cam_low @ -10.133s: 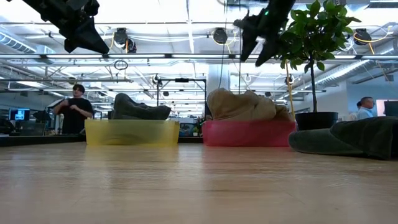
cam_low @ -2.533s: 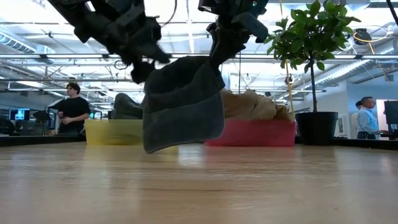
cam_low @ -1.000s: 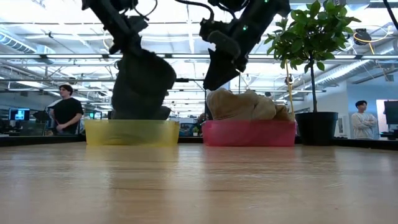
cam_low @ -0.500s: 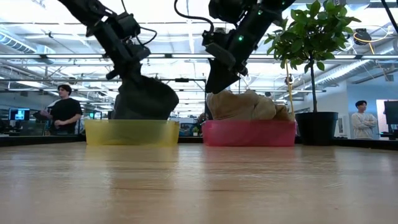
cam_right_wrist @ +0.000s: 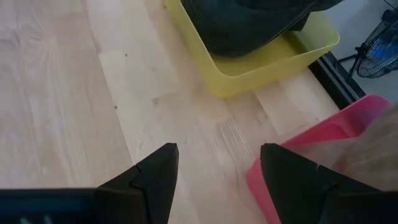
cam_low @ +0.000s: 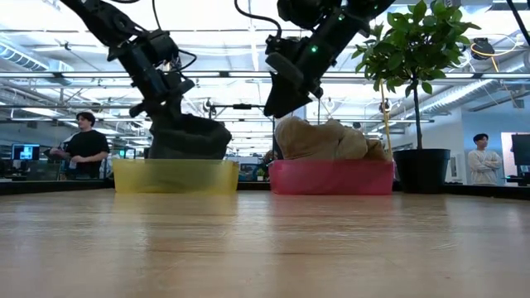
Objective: Pick & Place hat
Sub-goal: Put the black cap into the yellow bin, then return to Home Position
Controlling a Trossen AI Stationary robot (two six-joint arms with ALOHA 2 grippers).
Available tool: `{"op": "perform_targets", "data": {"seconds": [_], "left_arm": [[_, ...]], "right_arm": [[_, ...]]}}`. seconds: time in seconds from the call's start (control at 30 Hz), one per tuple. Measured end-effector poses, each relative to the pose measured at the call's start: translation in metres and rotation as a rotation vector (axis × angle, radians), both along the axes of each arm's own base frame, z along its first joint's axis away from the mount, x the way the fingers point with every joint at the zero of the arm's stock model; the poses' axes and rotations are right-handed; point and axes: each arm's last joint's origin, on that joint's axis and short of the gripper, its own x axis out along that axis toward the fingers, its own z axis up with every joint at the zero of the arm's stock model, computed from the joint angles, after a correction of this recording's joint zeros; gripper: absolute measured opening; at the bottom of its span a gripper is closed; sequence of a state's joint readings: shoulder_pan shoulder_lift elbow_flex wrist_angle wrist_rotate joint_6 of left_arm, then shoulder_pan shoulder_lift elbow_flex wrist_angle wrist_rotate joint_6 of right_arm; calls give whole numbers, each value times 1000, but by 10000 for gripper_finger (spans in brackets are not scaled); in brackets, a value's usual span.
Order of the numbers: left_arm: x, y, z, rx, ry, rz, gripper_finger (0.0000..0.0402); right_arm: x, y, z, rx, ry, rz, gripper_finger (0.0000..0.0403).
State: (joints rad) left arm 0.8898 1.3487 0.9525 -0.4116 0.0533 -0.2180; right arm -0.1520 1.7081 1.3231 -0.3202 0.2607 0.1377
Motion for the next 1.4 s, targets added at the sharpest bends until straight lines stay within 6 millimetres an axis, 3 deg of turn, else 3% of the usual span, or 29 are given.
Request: {"op": "perform_targets", "data": {"seconds": [0.3, 0.5, 0.67, 0.83, 0.9, 1.03, 1.07, 1.23, 1.4], "left_arm": [[-1, 0, 5, -12, -31, -30, 232], [-5, -3, 46, 130, -79, -38, 291], [-16, -21, 76, 189, -72, -14, 300], [-20, -57, 89, 177, -61, -85, 240], [-19, -75, 92, 162, -56, -119, 186], [-7, -107, 94, 173, -37, -236, 40], [-3, -116, 95, 170, -41, -278, 21], [14, -164, 78, 123, 42, -570, 16], [20, -187, 64, 171, 133, -686, 6]], "right_arm": [[0, 0, 0, 9, -8, -9, 210], [0, 1, 0, 33, -20, -28, 210], [1, 2, 0, 60, -27, -19, 210], [0, 1, 0, 26, -8, 12, 210], [0, 1, 0, 25, 1, 13, 210], [0, 1, 0, 13, 8, 26, 210], [0, 1, 0, 7, 14, 34, 210], [-1, 1, -1, 2, 20, 41, 210], [-2, 2, -2, -24, 56, 72, 210]]}}
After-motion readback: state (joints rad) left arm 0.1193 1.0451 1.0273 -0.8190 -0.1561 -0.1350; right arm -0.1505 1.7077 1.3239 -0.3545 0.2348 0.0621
